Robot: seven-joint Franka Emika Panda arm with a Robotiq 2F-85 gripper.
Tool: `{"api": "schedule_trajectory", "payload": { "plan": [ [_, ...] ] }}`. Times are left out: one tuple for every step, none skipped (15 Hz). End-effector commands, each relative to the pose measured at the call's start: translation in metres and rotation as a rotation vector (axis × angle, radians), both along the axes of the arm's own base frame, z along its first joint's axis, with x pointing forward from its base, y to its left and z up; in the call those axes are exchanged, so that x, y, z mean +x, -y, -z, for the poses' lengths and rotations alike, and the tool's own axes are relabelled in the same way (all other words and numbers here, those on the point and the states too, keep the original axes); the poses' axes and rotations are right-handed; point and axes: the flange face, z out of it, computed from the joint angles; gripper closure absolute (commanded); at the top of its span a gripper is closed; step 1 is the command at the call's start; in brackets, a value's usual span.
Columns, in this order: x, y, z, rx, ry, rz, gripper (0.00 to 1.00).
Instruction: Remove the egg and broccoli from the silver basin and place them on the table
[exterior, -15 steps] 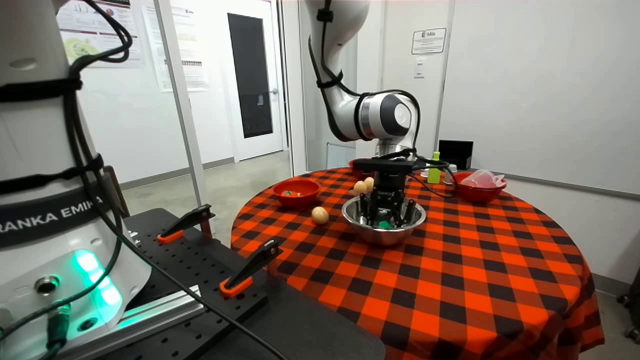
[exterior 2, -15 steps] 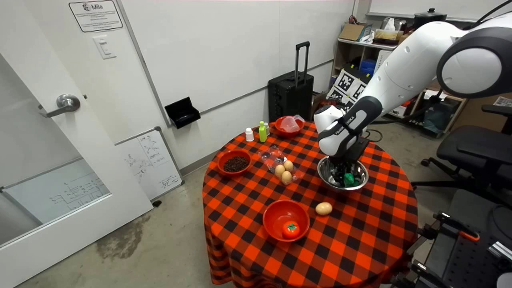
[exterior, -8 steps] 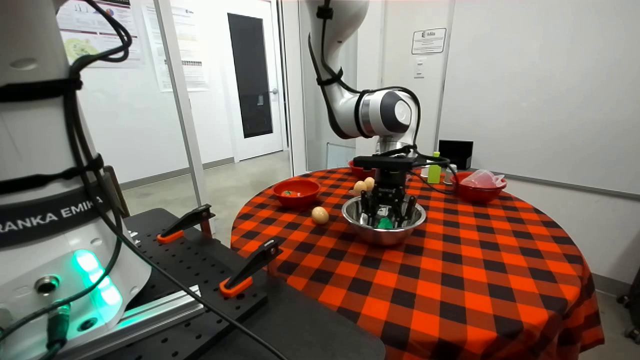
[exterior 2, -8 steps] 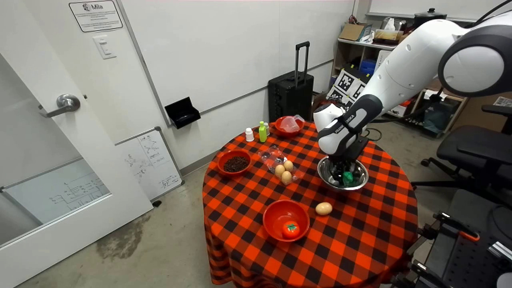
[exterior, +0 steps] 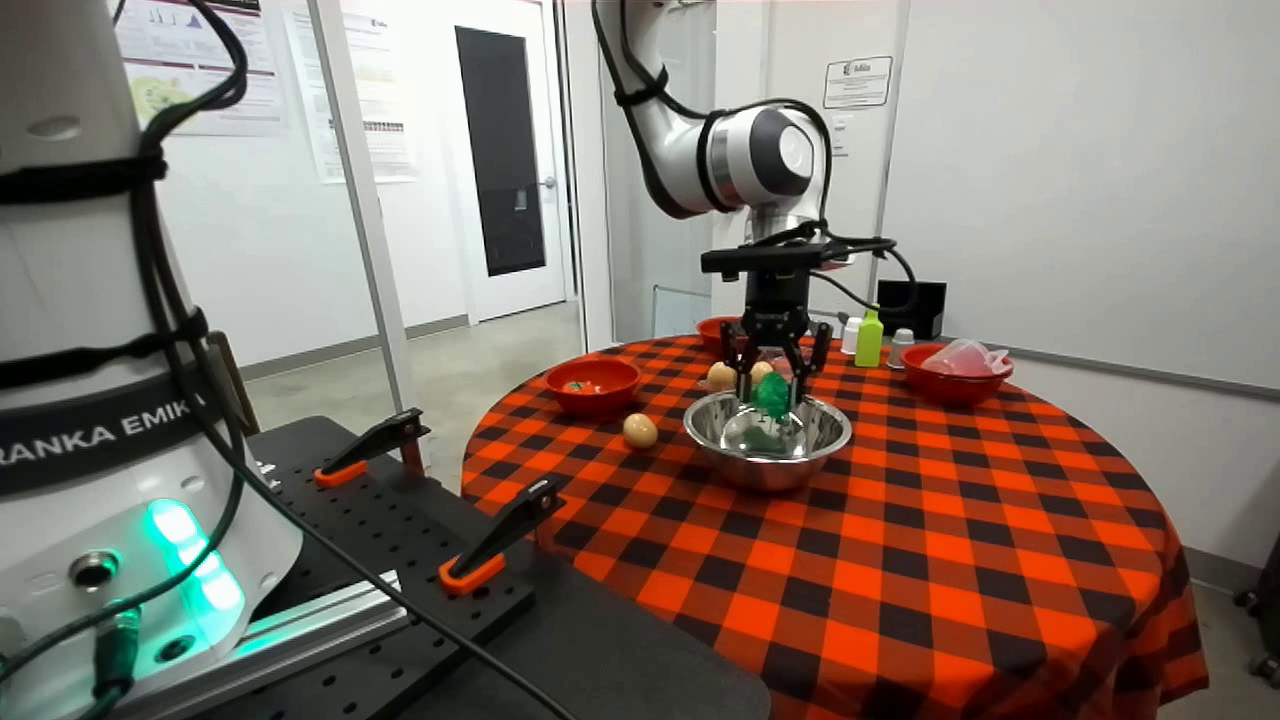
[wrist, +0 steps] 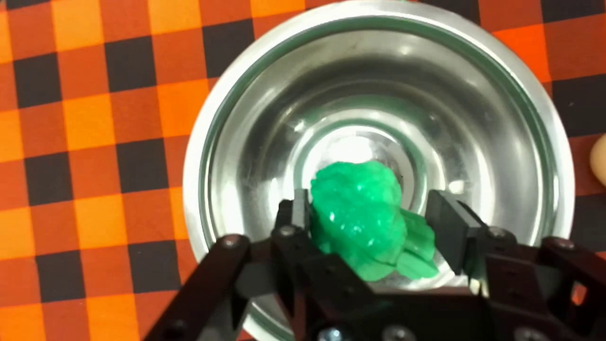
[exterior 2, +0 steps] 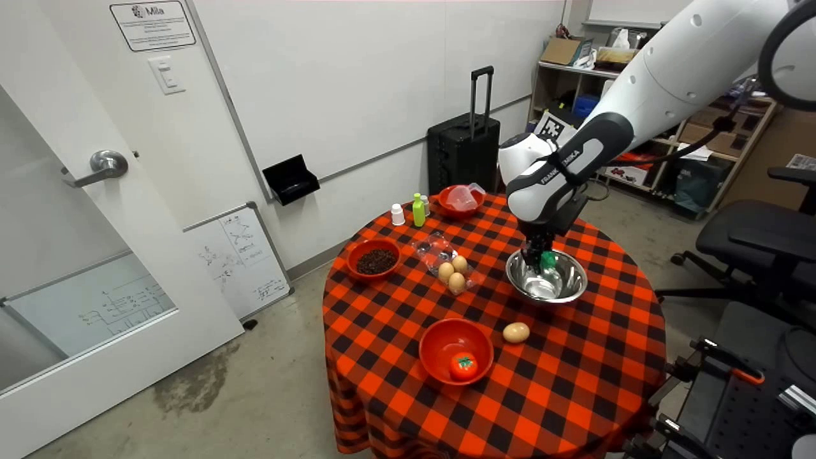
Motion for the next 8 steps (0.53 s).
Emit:
{"api": "schedule_trajectory", "payload": {
  "plan": [
    [-0.022,-0.026,-0.037,-0.006,0.011,-0.077,0.62],
    [-0.026,-0.037,-0.042,0.001,0.009,-0.101,0.62],
    [-0.031,-0.048,-0.046,0.015,0.005,-0.125,0.62],
    [-0.037,-0.062,-0.048,0.04,-0.004,-0.151,0.62],
    [-0.043,-0.074,-0.049,0.06,-0.014,-0.172,0.62],
    [-0.049,-0.087,-0.048,0.084,-0.028,-0.195,0.62],
    [-0.056,-0.099,-0.046,0.104,-0.044,-0.219,0.62],
    [-0.061,-0.11,-0.043,0.115,-0.06,-0.245,0.62]
  ]
}}
